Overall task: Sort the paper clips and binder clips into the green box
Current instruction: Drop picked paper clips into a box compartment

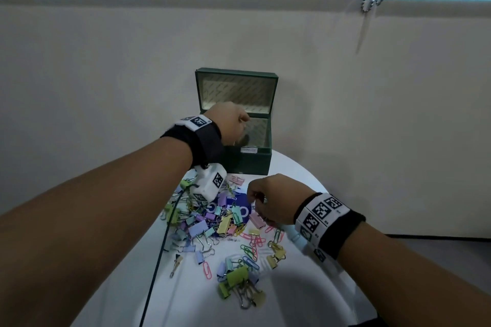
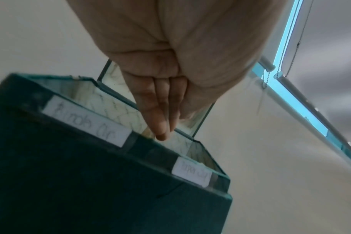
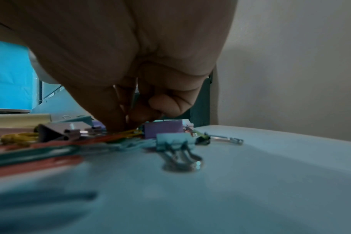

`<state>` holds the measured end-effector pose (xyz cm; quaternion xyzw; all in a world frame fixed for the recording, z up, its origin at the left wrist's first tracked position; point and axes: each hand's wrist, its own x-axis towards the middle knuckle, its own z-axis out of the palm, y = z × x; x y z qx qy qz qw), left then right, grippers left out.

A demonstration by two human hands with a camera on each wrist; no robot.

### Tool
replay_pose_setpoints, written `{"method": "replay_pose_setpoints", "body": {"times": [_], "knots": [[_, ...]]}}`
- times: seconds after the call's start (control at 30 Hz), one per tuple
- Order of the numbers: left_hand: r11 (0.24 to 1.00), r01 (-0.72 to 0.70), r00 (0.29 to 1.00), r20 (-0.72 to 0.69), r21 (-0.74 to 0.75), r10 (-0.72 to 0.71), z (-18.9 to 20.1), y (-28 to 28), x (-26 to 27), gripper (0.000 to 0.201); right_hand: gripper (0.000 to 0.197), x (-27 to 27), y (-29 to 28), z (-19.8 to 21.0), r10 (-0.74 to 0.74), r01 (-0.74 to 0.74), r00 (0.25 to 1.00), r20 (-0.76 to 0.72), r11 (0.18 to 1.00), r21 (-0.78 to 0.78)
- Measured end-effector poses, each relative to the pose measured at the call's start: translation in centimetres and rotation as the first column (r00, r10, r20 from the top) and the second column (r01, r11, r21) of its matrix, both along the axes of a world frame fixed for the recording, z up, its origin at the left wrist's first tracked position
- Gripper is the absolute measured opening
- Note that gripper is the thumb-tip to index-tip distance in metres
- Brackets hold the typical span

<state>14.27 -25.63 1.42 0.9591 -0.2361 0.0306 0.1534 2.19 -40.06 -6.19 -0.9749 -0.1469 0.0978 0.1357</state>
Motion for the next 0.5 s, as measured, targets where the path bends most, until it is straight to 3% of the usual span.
{"method": "replay_pose_setpoints", "body": {"times": [0.13,0.23,0.33,0.4,0.5], "knots": [[0.998,0.048,0.997,0.068,-0.028,-0.046,0.5,3.1,-2.5,0.028,0.027,0.0,-0.1,-0.1,0.009,-0.009,1.000,-0.021,1.000,-0.002],[0.989,0.123,0.992,-0.037,0.080,-0.120,-0.3,6.6,-6.1,0.017,0.019,-0.2,-0.1,0.1,0.041,-0.041,0.999,0.018,0.999,0.001],[0.954,0.206,0.967,-0.197,0.218,-0.164,-2.3,9.6,-9.2,0.015,0.006,-0.2,-0.2,0.3,0.026,-0.033,0.983,0.181,0.999,0.037],[0.953,0.211,0.949,-0.278,0.217,-0.147,-3.6,11.0,-10.8,0.026,0.008,-0.2,-0.2,0.3,-0.021,0.002,0.973,0.230,0.997,0.080],[0.936,0.222,0.943,-0.305,0.272,-0.134,-5.0,11.9,-12.1,0.050,0.016,-1.0,0.4,0.7,-0.033,0.024,0.996,0.083,0.993,0.113]]}}
